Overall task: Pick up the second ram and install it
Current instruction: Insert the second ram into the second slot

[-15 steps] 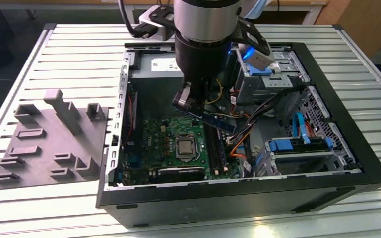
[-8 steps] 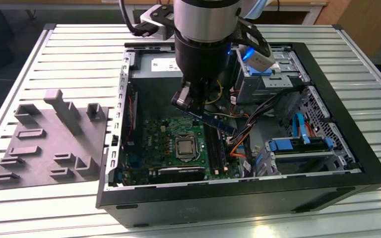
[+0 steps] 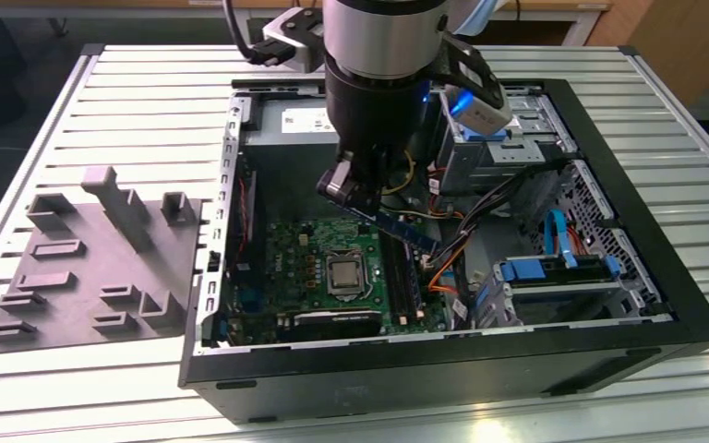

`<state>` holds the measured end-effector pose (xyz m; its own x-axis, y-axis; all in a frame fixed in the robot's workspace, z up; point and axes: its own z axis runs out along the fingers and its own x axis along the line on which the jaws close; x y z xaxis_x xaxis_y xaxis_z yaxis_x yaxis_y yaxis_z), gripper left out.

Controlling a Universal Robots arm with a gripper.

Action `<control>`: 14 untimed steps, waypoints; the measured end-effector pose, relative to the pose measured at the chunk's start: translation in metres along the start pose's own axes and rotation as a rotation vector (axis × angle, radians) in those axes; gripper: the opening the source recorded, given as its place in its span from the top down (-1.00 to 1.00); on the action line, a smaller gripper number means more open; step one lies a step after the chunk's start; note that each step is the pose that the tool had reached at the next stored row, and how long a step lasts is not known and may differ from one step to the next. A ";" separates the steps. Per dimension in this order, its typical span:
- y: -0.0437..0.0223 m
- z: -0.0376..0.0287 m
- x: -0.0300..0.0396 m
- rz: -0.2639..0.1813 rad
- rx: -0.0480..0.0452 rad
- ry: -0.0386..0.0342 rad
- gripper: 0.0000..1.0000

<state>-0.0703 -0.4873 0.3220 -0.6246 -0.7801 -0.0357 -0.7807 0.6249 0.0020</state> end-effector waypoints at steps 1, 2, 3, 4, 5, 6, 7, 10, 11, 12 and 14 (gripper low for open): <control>0.0000 0.0000 0.0000 0.004 0.0001 -0.0001 0.77; 0.0000 0.0000 0.0000 0.008 0.0003 0.0000 0.77; 0.0000 0.0000 0.0000 0.011 0.0004 0.0000 0.77; 0.0000 0.0000 0.0000 0.015 0.0005 -0.0001 0.77; 0.0000 0.0000 0.0000 0.019 0.0006 -0.0001 0.77; 0.0000 0.0000 0.0000 0.023 0.0008 0.0000 0.77; 0.0000 0.0000 0.0000 0.027 0.0010 -0.0001 0.77; 0.0000 0.0000 0.0000 0.041 0.0015 -0.0001 0.77; 0.0000 0.0000 0.0000 0.045 0.0016 -0.0001 0.77; 0.0000 0.0000 0.0000 0.050 0.0018 -0.0001 0.77; 0.0000 0.0000 0.0000 0.060 0.0021 -0.0001 0.77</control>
<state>-0.0703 -0.4873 0.3219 -0.6701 -0.7414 -0.0357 -0.7419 0.6705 0.0020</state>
